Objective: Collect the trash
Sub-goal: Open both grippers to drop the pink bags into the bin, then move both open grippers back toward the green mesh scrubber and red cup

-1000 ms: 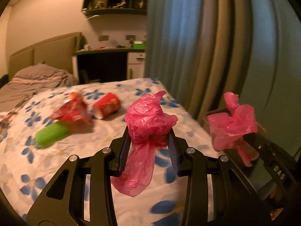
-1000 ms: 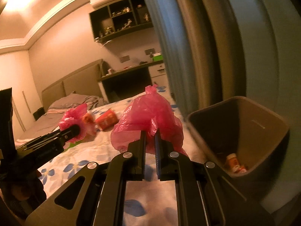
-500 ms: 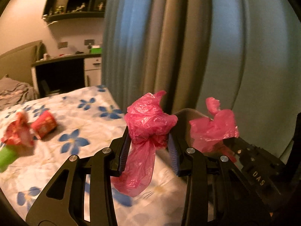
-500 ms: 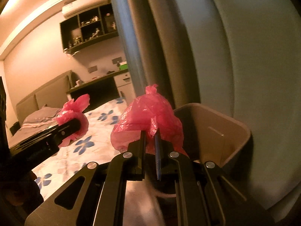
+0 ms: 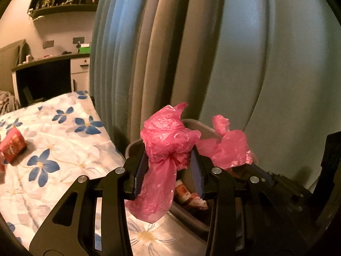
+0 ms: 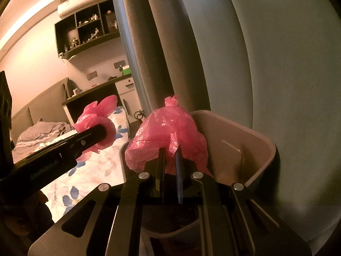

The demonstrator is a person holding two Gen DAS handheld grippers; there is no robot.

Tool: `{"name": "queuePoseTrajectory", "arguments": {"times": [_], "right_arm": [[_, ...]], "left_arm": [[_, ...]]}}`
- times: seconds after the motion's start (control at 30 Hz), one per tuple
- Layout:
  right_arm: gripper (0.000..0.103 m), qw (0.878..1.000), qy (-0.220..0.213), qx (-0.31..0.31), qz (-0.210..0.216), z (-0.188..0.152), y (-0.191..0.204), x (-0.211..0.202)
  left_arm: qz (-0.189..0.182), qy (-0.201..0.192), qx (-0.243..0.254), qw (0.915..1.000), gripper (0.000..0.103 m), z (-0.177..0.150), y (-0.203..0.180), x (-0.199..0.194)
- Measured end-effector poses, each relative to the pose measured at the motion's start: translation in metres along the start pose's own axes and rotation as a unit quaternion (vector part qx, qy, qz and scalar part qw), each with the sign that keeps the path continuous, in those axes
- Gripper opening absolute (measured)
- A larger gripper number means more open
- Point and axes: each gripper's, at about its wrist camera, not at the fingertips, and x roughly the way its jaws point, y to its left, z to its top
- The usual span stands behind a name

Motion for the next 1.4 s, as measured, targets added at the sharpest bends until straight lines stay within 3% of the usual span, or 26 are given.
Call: {"name": "queuePoseTrajectory", "arguments": {"times": [0.2, 0.3, 0.37, 0.5, 0.73, 0.9, 0.97, 1.13, 1.4], "right_arm": [[0.012, 1.0, 0.011, 0.002, 0.0, 0.0, 0.002, 0.01], [0.024, 1.0, 0.013, 0.004, 0.0, -0.001, 0.0, 0.013], [0.038, 1.0, 0.013, 0.008, -0.003, -0.002, -0.003, 0.013], [0.039, 1.0, 0.01, 0.016, -0.017, -0.003, -0.01, 0.011], [0.063, 0.997, -0.018, 0.045, -0.064, 0.001, -0.027, -0.001], [0.067, 0.995, -0.026, 0.058, -0.077, 0.001, -0.037, -0.004], [0.068, 0.994, -0.03, 0.063, -0.079, 0.0, -0.039, -0.006], [0.069, 0.993, -0.046, 0.059, -0.088, -0.001, -0.041, -0.014], [0.08, 0.994, -0.056, 0.038, -0.084, -0.003, -0.028, -0.02]], "left_arm": [[-0.013, 0.003, 0.002, 0.9999, 0.037, -0.001, -0.003, 0.01], [-0.019, 0.006, 0.003, 0.9998, 0.037, -0.002, -0.007, 0.014], [-0.025, 0.01, 0.0, 0.9996, 0.038, -0.003, -0.005, 0.019], [-0.035, 0.019, -0.006, 0.9992, 0.038, -0.005, -0.003, 0.027], [-0.049, 0.042, -0.002, 0.9979, 0.041, -0.015, -0.012, 0.042], [-0.066, 0.051, -0.009, 0.9965, 0.058, -0.023, -0.017, 0.049], [-0.067, 0.053, -0.024, 0.9961, 0.074, -0.025, -0.012, 0.05], [-0.061, 0.051, -0.045, 0.9958, 0.085, -0.026, -0.003, 0.043], [0.016, 0.028, -0.071, 0.997, 0.096, -0.027, 0.028, 0.004]]}}
